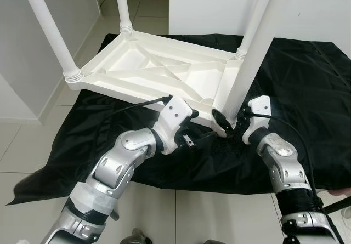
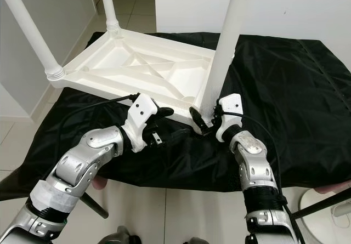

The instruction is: Building children table

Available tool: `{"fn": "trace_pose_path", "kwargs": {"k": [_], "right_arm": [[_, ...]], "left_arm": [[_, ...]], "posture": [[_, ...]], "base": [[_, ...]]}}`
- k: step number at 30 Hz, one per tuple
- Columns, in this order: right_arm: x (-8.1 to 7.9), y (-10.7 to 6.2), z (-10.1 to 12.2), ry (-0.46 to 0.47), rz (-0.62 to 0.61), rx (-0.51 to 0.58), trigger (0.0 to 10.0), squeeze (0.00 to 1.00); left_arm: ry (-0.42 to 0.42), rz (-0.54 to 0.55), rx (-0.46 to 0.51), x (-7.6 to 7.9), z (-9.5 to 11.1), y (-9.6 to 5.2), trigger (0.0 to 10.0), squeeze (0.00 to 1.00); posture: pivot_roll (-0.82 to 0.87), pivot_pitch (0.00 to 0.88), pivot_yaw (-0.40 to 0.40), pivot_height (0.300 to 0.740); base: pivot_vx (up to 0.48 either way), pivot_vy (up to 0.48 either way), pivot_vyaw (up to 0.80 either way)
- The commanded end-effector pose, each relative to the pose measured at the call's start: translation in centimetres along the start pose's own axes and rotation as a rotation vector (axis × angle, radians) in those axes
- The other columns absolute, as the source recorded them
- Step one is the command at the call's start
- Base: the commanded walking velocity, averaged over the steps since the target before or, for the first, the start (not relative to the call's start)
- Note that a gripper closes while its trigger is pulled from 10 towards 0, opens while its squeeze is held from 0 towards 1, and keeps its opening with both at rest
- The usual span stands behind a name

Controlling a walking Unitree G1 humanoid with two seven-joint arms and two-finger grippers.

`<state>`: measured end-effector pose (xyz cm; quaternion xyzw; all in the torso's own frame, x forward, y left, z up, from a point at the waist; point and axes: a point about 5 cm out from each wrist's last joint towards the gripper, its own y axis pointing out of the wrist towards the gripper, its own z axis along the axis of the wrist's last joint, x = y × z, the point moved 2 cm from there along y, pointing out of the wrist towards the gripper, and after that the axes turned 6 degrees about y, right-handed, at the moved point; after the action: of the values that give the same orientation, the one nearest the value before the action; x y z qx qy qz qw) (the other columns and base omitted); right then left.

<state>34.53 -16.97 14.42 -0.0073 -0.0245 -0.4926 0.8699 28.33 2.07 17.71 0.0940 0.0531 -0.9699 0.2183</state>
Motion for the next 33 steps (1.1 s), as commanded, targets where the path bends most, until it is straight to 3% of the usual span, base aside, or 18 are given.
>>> {"fn": "trace_pose_path", "kwargs": {"k": [1, 5, 6, 8, 9, 10, 24, 25, 29, 33], "right_arm": [[0.0, 0.7, -0.3, -0.026, 0.054, -0.028, 10.0, 0.0], [0.0, 1.1, -0.4, -0.031, 0.069, -0.04, 10.0, 0.0], [0.2, 1.4, -0.5, -0.034, 0.071, -0.048, 8.6, 0.0], [0.2, 1.4, -0.5, -0.034, 0.071, -0.048, 8.6, 0.0], [0.3, 1.6, -0.6, -0.033, 0.072, -0.057, 4.6, 0.0], [0.4, 1.7, -0.8, -0.03, 0.071, -0.067, 0.0, 0.0], [0.8, 0.4, -1.4, 0.006, 0.086, -0.043, 0.0, 0.0], [0.1, 0.3, -1.0, 0.059, 0.084, 0.004, 10.0, 0.0], [0.0, 0.4, -0.8, 0.082, 0.025, 0.029, 10.0, 0.0], [0.0, 0.5, -0.6, 0.073, -0.183, 0.055, 10.0, 0.0]], "left_arm": [[0.015, -0.079, -0.004, 0.6, 0.1, 0.1, 10.0, 0.0], [0.016, -0.081, -0.006, 0.8, 0.0, 0.1, 10.0, 0.0], [0.016, -0.081, -0.006, 0.9, 0.0, 0.1, 10.0, 0.0], [0.016, -0.081, -0.006, 0.9, 0.0, 0.1, 10.0, 0.0], [0.016, -0.076, -0.006, 0.9, 0.0, 0.1, 10.0, 0.0], [0.016, -0.067, -0.005, 0.9, 0.0, 0.1, 10.0, 0.0], [0.001, -0.037, -0.007, 1.0, -0.2, -0.2, 10.0, 0.0], [-0.004, -0.012, -0.002, 0.8, -0.2, -0.1, 10.0, 0.0], [-0.009, 0.018, 0.001, 0.3, -0.2, -0.1, 10.0, 0.0], [-0.015, 0.07, 0.009, -0.5, -0.1, 0.0, 10.0, 0.0]], "posture": [[-0.02, 0.0, 0.046, 0.74], [-0.02, 0.0, 0.044, 0.74], [-0.02, 0.0, 0.04, 0.74], [-0.02, 0.0, 0.04, 0.74], [-0.02, 0.0, 0.034, 0.74], [-0.01, 0.0, 0.026, 0.74], [-0.01, 0.0, 0.009, 0.74], [-0.01, 0.0, 0.009, 0.74], [-0.02, 0.0, 0.012, 0.74], [-0.03, 0.0, 0.013, 0.74]], "base": [[0.0, 0.0, 0.0], [0.0, 0.0, 0.0], [0.0, 0.0, 0.0], [0.0, 0.0, 0.0], [0.0, 0.0, 0.0], [0.0, 0.0, 0.0], [0.0, 0.0, 0.0], [0.0, 0.0, 0.0], [0.0, 0.0, 0.0], [0.0, 0.0, 0.0]]}}
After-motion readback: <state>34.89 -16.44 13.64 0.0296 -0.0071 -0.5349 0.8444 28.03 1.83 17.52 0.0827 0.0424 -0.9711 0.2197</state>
